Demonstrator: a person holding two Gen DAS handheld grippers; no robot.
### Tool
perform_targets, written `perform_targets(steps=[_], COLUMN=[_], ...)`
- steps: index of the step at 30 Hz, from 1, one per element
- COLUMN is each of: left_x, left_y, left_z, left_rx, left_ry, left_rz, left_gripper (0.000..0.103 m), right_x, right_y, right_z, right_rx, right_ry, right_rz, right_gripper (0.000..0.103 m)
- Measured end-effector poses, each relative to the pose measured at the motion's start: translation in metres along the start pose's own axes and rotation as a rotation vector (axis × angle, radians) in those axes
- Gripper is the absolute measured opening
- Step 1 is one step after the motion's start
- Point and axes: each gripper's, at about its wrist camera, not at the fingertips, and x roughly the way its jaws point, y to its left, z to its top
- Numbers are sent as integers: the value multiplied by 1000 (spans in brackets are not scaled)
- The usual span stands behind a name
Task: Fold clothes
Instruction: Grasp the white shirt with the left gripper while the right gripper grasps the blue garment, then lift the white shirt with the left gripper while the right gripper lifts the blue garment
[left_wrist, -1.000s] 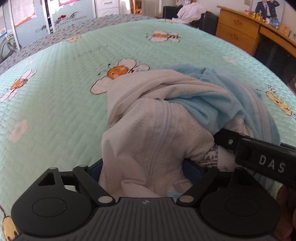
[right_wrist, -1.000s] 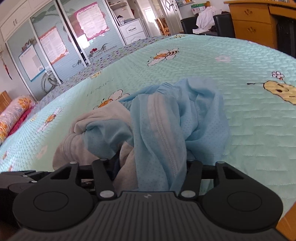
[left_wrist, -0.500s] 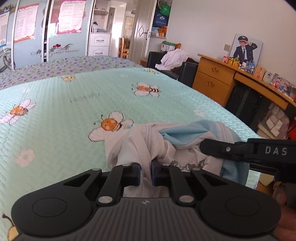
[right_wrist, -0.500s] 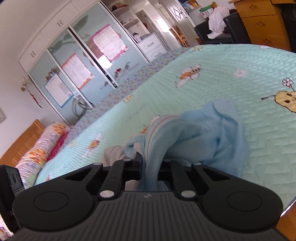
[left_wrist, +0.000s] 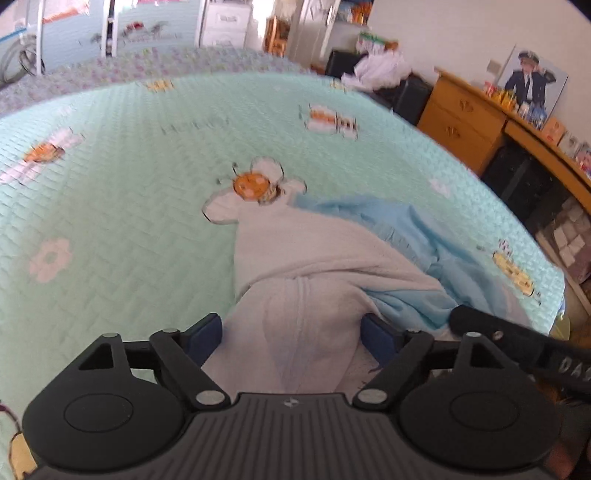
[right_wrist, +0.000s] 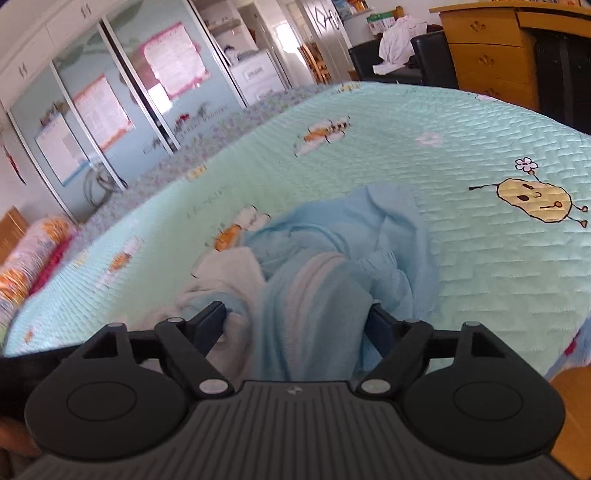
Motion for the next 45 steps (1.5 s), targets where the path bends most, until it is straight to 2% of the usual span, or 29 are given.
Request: perform_targets(steps=[2,4,5,6,7,8,9,12,15,17,22,25,30,34,39,45], left_x=[18,29,31,31,28,24,19,-4,-41,-73,-161,-216,-301,-353,-401,-439], left_y=[1,4,3,-1,-7,-12,-18,-27,-17,-13,-5,9,26,40,63,91], left_z=[0,-3,-5,-7,-9,-11,-12,-8,10,27,65,76,75,64,42,13], left_rx=[-45,-77,-60,-30,17,42,72,100,42,38,58,52,73,79,75,32], left_ry=[41,63,57,50,40,28,11,-65,-147,-221,-406,-508,-654,-721,-782,-812], left_rz=[-13,-34,-45,-62,-83,-90,-90,-103,-139,-154,-134,-110,-25,65,183,286], left_gripper=[82,80,75,68,39,19,12,10,9,9,9,9,9,10,10,10], right_x=[19,32,36,38,33,29,24,10,-5,-20,-70,-95,-135,-159,-181,-205], right_y=[-1,-6,-10,-12,-10,-8,-7,-1,4,13,74,113,175,218,266,312], right_z=[-1,-6,-9,-10,-8,-5,-3,5,12,24,76,102,131,138,132,108], right_rx=[-11,13,32,48,56,64,71,95,119,120,-11,-86,-209,-294,-370,-434], right_ry=[54,84,91,95,89,84,78,61,43,15,-100,-156,-226,-254,-267,-257], right_rz=[-31,-13,1,17,40,63,86,154,222,273,391,461,575,666,773,871], right_gripper=[81,81,79,65,57,35,25,20,19,18,18,18,18,18,18,18])
